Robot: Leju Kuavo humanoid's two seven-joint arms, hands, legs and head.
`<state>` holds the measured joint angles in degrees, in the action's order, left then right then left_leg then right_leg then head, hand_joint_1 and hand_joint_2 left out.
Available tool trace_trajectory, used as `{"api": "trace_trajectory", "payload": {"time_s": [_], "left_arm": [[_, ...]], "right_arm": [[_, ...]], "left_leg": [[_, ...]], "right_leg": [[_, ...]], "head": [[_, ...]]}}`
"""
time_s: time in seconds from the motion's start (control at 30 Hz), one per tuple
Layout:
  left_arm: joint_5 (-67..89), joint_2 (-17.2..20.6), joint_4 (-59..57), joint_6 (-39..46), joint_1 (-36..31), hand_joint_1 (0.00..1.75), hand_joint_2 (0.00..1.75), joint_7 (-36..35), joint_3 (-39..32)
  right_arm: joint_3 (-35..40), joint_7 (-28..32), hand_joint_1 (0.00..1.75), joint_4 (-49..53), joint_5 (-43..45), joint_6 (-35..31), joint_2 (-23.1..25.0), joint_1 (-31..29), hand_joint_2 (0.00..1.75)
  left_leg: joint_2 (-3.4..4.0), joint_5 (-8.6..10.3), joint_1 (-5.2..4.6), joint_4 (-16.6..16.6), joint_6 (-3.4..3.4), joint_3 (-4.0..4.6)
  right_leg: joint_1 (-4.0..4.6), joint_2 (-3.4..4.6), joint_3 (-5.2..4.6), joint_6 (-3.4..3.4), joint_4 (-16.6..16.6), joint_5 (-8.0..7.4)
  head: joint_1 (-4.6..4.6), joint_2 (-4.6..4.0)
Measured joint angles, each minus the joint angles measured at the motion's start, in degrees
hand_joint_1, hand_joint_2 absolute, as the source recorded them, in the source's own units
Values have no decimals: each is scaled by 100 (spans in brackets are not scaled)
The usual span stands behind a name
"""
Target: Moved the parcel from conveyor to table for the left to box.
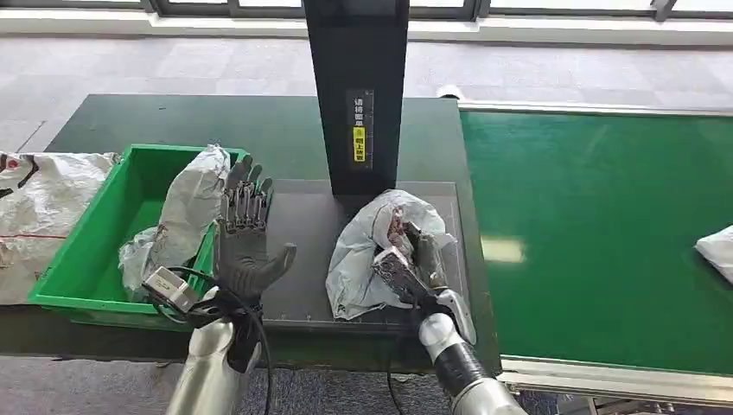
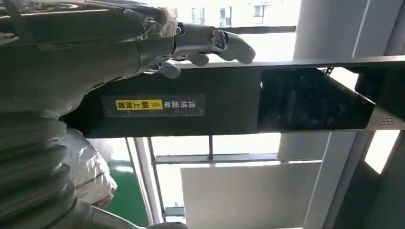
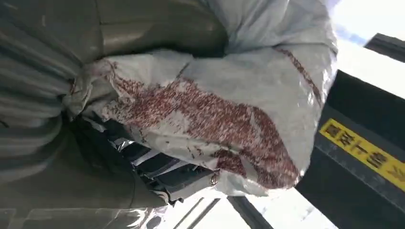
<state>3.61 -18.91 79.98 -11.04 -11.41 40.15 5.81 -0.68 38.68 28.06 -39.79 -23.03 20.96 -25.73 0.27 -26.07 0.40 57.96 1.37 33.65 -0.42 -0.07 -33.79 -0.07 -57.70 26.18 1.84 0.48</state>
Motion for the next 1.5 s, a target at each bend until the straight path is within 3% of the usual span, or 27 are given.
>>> {"api": "trace_trajectory", "payload": {"time_s": [0.13,0.17,0.33,0.43,0.7,1.07,1.1,1.3,1.5], "left_arm": [[-2,0,-42,20,-4,0,175,0,9],[-2,0,-44,28,-5,0,175,0,9],[2,0,-50,59,-9,0,175,0,17],[46,2,-63,162,-9,0,175,0,20],[96,9,-85,225,-13,0,175,0,20],[694,-4,-368,378,-116,0,175,0,50],[903,-18,-481,446,-177,0,175,0,79],[2043,-116,-1459,1237,-638,0,175,-116,514],[2205,-254,-2466,2203,-1278,0,175,-549,1281]], "right_arm": [[57,127,0,701,482,-769,-11,372,175],[131,142,0,939,529,-1015,-24,466,0],[365,145,0,1710,576,-1403,-50,807,0],[477,162,0,2911,315,-1675,-74,1197,0],[527,151,0,5297,64,-1710,-131,1651,0],[525,147,0,7168,-218,-1707,-201,2049,0],[525,147,0,7301,-222,-1707,-208,2086,175],[529,147,0,8011,-332,-1707,-219,2188,175],[643,147,0,8324,-340,-1707,-229,2199,175]], "left_leg": [[-3,0,0,0,0,5],[-3,-1,0,0,0,5],[1,-4,-1,3,2,5],[-7,-3,0,3,2,13],[7,-7,-1,3,2,4],[8,-7,-2,5,2,-2],[8,-7,-2,5,2,-2],[17,-8,-3,7,0,-4],[10,-7,-5,8,-1,-4]], "right_leg": [[-1,-6,1,0,0,1],[-1,-5,0,0,0,1],[-1,1,-5,1,0,1],[-1,-10,-6,1,0,1],[-3,4,-4,1,0,1],[-3,7,-5,1,1,1],[-4,7,-5,1,1,1],[-7,13,-4,5,1,-4],[-7,7,6,5,1,-5]], "head": [[-2,0],[-2,0],[0,0],[0,0],[0,0],[0,0],[0,0],[0,0],[0,0]]}}
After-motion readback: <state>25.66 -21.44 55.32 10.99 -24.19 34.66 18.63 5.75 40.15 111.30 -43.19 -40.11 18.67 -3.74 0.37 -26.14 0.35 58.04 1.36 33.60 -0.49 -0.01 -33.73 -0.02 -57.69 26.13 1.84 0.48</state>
